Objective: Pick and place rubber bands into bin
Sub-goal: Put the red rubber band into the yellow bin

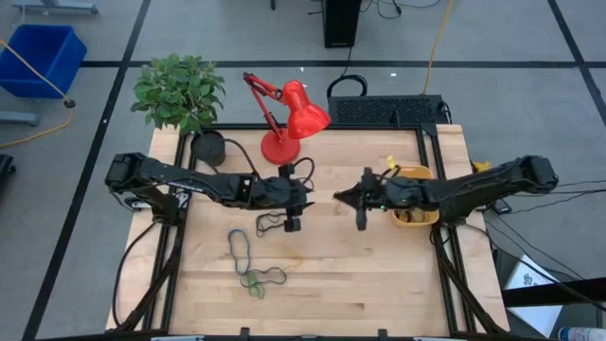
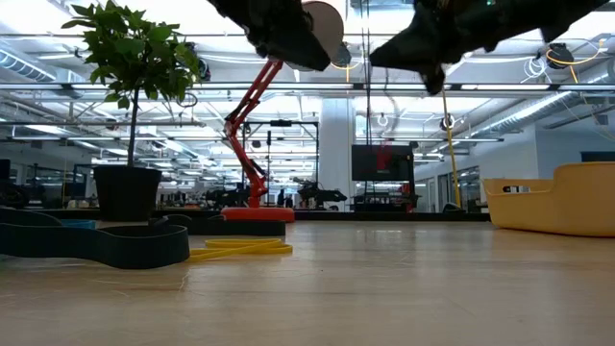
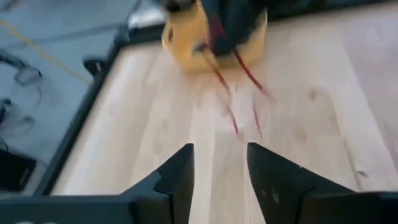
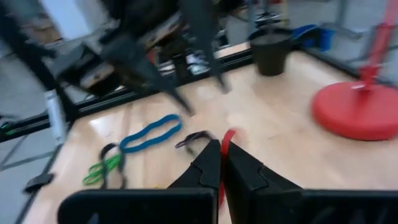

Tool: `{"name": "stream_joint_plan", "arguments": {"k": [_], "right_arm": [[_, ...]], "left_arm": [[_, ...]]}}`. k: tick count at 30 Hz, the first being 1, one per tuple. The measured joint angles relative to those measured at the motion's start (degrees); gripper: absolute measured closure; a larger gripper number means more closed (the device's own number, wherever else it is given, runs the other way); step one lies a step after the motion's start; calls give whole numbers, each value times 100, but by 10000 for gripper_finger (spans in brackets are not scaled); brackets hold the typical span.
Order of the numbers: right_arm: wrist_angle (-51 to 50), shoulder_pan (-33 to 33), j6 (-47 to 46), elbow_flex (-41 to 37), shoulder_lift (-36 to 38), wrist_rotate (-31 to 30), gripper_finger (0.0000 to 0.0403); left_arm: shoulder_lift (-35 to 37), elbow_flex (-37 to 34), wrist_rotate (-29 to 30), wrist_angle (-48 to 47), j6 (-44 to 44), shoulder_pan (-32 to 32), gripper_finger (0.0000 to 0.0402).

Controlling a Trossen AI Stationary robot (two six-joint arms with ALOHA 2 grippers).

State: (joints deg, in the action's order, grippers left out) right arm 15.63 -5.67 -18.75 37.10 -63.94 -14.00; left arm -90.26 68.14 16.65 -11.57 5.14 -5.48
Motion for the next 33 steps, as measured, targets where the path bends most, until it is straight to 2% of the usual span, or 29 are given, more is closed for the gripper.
{"name": "stream_joint_plan", "arguments": {"k": [5,11,15,23,27,33], "right_arm": [[-1295,3,-320,0,975,-700,402],[-2778,44,-1072,1,2014,-1137,402],[-4319,72,-1770,250,2410,-1335,403],[-7319,294,-3250,1152,2334,-1328,403],[-8209,401,-3861,1343,2232,-1262,403],[-9300,540,-4564,1342,1985,-580,403]], "left_arm": [[0,0,-5,-610,-369,0,234],[0,0,-7,-802,-517,0,233],[0,0,-7,-800,-507,15,233],[0,0,-7,-783,-505,133,233],[0,0,-9,-770,-502,201,233],[0,0,-9,-737,-501,288,233]]}}
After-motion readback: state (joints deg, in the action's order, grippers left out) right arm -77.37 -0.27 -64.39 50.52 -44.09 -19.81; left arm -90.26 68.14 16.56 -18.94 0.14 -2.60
